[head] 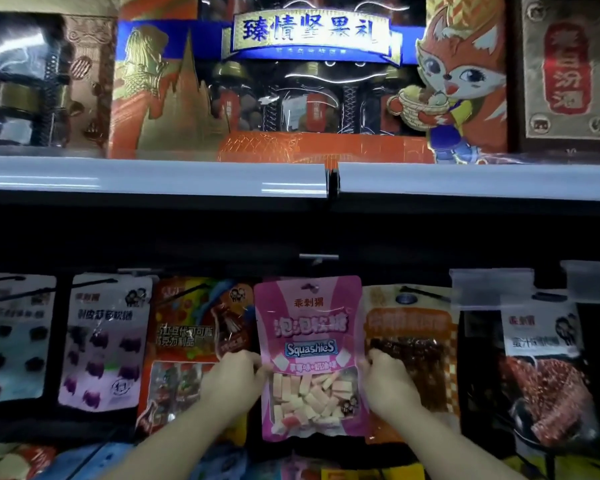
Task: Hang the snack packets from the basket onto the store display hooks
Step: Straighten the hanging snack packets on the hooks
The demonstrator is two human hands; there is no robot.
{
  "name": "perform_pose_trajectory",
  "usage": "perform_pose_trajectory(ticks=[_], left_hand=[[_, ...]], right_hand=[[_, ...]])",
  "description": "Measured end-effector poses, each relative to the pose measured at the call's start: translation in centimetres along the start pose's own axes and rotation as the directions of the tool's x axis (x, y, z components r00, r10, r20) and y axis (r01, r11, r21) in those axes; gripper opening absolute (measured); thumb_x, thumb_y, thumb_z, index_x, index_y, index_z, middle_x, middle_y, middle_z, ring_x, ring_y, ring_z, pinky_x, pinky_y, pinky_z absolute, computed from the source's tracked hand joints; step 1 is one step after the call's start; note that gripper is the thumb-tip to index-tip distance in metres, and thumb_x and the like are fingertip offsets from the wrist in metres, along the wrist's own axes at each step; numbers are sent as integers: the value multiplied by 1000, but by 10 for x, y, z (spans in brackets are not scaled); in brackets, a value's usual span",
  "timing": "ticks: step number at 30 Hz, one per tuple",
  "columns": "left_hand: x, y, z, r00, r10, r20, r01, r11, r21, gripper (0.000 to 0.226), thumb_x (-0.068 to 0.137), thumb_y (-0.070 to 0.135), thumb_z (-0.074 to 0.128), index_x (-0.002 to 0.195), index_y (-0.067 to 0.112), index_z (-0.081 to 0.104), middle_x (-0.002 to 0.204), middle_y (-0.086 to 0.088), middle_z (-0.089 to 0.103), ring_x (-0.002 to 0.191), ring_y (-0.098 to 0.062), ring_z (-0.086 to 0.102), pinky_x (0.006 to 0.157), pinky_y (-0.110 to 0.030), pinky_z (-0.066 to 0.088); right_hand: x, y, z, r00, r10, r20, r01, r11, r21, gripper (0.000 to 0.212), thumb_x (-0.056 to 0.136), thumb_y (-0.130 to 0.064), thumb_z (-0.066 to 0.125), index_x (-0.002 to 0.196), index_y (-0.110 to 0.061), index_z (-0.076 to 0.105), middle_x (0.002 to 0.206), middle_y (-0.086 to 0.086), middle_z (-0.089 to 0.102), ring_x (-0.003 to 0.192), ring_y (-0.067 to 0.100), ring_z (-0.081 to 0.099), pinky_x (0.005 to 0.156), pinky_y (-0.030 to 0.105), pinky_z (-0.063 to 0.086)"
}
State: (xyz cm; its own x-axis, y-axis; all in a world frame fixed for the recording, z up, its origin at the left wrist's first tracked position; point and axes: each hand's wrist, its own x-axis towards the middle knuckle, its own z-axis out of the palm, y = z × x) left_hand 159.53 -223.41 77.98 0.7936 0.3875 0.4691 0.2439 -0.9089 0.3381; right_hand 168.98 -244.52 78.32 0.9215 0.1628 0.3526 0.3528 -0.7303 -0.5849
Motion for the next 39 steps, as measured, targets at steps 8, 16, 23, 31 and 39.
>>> perform_pose_trajectory(ticks=[8,16,23,31,39], left_hand=[[43,-12,21,998,-38,48,32,993,112,37,95,49,37,121,34,58,110,3,66,102,-18,63,82,-27,53],[38,-15,22,998,-70,-5,70,988,138,37,92,50,42,105,22,64,103,-1,67,98,-22,64,78,-29,52],[0,-18,1,998,24,-51,-15,983,182,42,92,54,42,83,21,67,75,3,60,82,-22,67,59,-26,46],[-83,-69,-39,993,117,-18,-97,894,437,43,96,48,33,89,21,65,65,2,48,73,-25,64,49,-24,36],[-165,-166,-72,993,96,-70,-52,883,467,40,95,49,38,88,20,64,87,-3,67,84,-28,67,60,-29,43]], right_hand=[[25,-8,21,992,110,57,-99,982,-161,20,94,-17,41,97,-15,61,100,5,62,101,26,64,71,26,43],[15,-9,22,997,79,17,-76,990,-122,25,96,-23,42,100,-11,63,104,7,65,95,28,64,70,28,45],[-15,2,11,993,-117,-20,115,990,-78,24,96,-37,43,99,-14,49,97,10,63,88,31,63,73,37,54],[-86,-1,-4,923,-385,29,372,868,-328,22,98,-36,40,108,-17,47,99,3,60,81,26,61,61,36,53],[-167,-30,20,846,-522,108,519,761,-390,27,98,-40,39,111,-19,50,106,1,58,93,25,62,60,33,49]])
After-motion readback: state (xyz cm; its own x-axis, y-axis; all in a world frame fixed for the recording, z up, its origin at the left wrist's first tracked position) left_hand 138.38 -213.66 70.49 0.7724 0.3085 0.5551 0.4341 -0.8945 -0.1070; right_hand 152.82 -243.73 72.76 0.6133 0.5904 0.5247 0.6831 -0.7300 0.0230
